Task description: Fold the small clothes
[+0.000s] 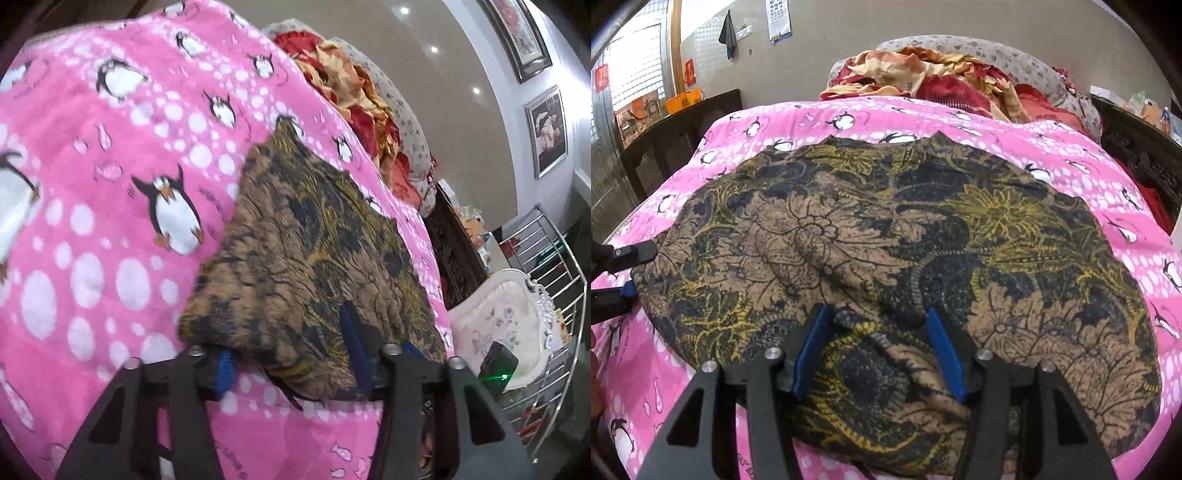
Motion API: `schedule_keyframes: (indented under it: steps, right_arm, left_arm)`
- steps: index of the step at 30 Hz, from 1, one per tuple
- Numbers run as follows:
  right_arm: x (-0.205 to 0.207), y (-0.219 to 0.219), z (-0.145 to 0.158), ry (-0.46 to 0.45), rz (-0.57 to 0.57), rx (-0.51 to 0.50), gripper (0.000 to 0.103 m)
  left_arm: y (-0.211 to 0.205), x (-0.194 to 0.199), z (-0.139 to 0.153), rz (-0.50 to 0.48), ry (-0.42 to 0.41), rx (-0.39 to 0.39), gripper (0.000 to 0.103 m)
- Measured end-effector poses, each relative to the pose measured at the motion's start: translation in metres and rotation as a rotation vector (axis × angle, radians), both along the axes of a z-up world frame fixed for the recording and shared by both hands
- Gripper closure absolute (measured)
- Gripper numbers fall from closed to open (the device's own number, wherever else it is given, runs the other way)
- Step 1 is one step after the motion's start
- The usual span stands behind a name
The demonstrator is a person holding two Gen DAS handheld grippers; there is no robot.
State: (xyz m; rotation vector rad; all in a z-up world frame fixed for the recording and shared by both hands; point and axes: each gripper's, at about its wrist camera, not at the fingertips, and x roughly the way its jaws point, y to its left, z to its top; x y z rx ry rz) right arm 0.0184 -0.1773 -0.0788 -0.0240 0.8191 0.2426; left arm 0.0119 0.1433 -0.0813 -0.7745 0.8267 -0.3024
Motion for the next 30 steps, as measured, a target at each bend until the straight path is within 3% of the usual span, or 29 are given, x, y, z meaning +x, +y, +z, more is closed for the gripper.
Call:
schedule_keyframes:
  steps: [4, 8, 11, 16, 20, 23, 25, 27, 30]
  right_arm:
    - [0.001, 0.0, -0.001, 0.0, 0.001, -0.003, 0.044]
    - [0.0, 0.001, -0.001, 0.0, 0.0, -0.005, 0.044]
    - [0.0, 0.0, -0.001, -0.002, 0.0, -0.009, 0.044]
    - [0.0, 0.001, -0.001, -0.002, -0.001, -0.011, 0.044]
    - [-0.001, 0.0, -0.001, -0.003, -0.001, -0.018, 0.044]
    - [0.001, 0.003, -0.002, -0.003, -0.005, -0.028, 0.043]
    - [0.001, 0.003, -0.002, -0.003, -0.005, -0.027, 0.043]
    - [0.0, 0.003, -0.001, -0.004, -0.005, -0.03, 0.043]
    - [0.001, 0.003, -0.002, -0.004, -0.005, -0.035, 0.043]
  left_arm:
    - [0.021, 0.001, -0.015, 0.092, 0.055, -0.059, 0.094]
    - [0.018, -0.003, -0.015, 0.119, 0.044, -0.072, 0.094]
    - [0.006, -0.004, -0.015, 0.047, 0.03, -0.045, 0.092]
    - [0.005, 0.003, -0.014, -0.076, 0.01, -0.127, 0.084]
    - [0.032, 0.008, -0.017, 0.019, 0.021, -0.178, 0.085]
    - [0.017, 0.007, -0.011, -0.043, 0.009, -0.119, 0.085]
    - [0.018, 0.007, -0.013, -0.021, 0.018, -0.117, 0.086]
    - [0.024, 0.008, -0.019, 0.023, 0.048, -0.123, 0.098]
    - [0.02, 0.008, -0.018, 0.037, 0.054, -0.068, 0.103]
